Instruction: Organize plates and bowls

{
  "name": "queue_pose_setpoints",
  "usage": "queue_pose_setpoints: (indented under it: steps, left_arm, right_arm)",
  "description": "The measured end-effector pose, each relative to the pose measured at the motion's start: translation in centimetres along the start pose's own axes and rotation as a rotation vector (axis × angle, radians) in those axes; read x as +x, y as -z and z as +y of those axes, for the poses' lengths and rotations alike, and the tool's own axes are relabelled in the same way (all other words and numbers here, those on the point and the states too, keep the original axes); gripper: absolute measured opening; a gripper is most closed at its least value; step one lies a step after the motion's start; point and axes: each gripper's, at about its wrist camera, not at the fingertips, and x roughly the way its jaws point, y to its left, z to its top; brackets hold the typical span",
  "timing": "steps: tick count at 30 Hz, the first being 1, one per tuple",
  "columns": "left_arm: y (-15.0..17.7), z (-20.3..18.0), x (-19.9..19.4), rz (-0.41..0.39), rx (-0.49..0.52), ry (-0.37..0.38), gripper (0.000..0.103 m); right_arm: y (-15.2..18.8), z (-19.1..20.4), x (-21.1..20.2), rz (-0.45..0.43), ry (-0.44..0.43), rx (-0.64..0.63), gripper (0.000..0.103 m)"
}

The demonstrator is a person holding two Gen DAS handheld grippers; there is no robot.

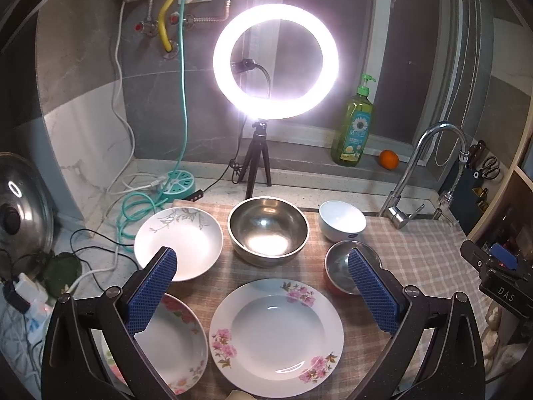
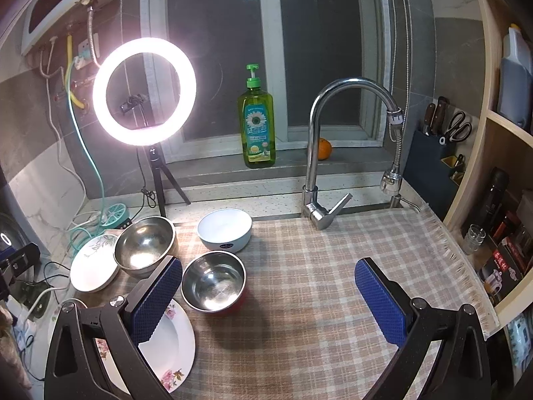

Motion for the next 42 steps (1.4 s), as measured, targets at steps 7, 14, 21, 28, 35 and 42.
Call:
queue_pose_setpoints:
  steps: [7, 14, 21, 28, 35, 42]
  left_arm:
    - [0.06, -0.35, 0.07, -0.001, 0.006, 0.003, 0.102]
    - [0.01, -0.56, 0.08, -0.001, 0.007, 0.000, 0.102]
    - [0.12, -0.51, 0.02, 0.001, 0.004, 0.004, 0.102]
    - [0.14, -0.52, 0.08, 0.002, 0.004, 0.006, 0.102]
    - [0.26, -0.77, 0.03, 0.003, 0.008, 0.006, 0.102]
    - [0.24, -0.83, 0.03, 0.003, 0.007, 0.005, 0.102]
  right_arm:
    - [-0.06, -0.14, 0.12, 0.001, 0.006, 0.002, 0.103]
    - [-0.13, -0.17, 0.15, 0.003, 0.005, 0.003, 0.103]
    - [0.00, 0.10, 0.28, 0.008, 0.005, -0.001, 0.103]
    - [0.01, 0.22, 0.36, 0.010, 0.005, -0.002, 0.103]
    - [0.09, 0.27, 0.39, 0.011, 0.004, -0.002, 0.103]
    - [0.29, 0.29, 0.49, 0.013, 0.003, 0.002, 0.103]
